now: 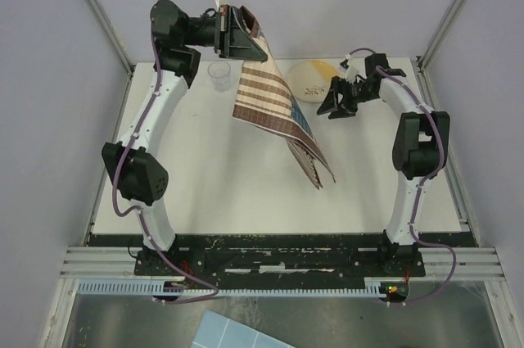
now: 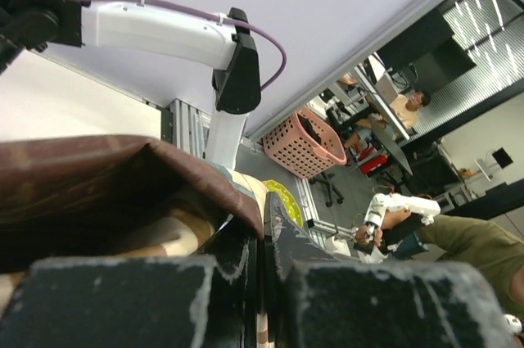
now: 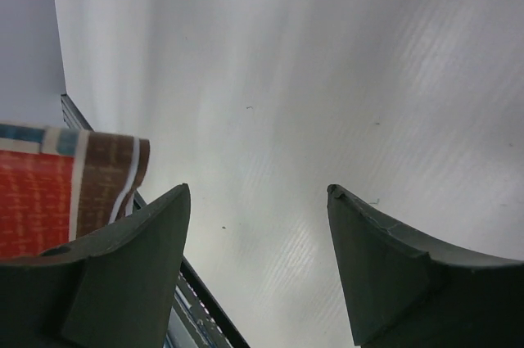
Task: Set the dinner table for one person
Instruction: Adjust the napkin at the center of the board.
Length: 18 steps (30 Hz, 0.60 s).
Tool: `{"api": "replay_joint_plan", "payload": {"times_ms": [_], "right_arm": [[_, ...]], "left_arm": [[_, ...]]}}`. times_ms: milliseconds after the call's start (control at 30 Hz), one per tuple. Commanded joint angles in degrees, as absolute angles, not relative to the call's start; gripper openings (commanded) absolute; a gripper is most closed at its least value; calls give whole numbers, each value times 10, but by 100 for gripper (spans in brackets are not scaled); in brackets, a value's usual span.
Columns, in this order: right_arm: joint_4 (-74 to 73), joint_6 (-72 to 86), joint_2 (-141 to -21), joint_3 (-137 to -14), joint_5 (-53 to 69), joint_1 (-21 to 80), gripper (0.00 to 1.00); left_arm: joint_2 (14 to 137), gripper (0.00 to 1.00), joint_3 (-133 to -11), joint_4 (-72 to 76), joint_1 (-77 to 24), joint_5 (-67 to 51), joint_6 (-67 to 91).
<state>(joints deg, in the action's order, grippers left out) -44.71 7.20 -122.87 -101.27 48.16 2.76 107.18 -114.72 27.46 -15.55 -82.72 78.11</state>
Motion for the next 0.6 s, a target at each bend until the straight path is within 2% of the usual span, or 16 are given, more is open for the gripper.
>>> {"api": "replay_joint_plan", "payload": {"times_ms": [0, 133, 300, 433, 567], "right_arm": [[-452, 59, -1186, -995, 492, 0, 76], [-453, 58, -1178, -978, 499, -20, 75], [-444, 64, -1169, -973, 510, -38, 75], [-440, 69, -1173, -975, 515, -44, 75], [-433, 74, -1182, -971, 516, -46, 75]], "left_arm": [[1036, 3, -1121, 368, -190, -818, 817], [1008, 3, -1007, 500, -223, -825, 884], [970, 3, -784, 529, -227, -856, 874], [950, 3, -644, 707, -225, -896, 977], [945, 3, -563, 926, -213, -937, 1179]]}}
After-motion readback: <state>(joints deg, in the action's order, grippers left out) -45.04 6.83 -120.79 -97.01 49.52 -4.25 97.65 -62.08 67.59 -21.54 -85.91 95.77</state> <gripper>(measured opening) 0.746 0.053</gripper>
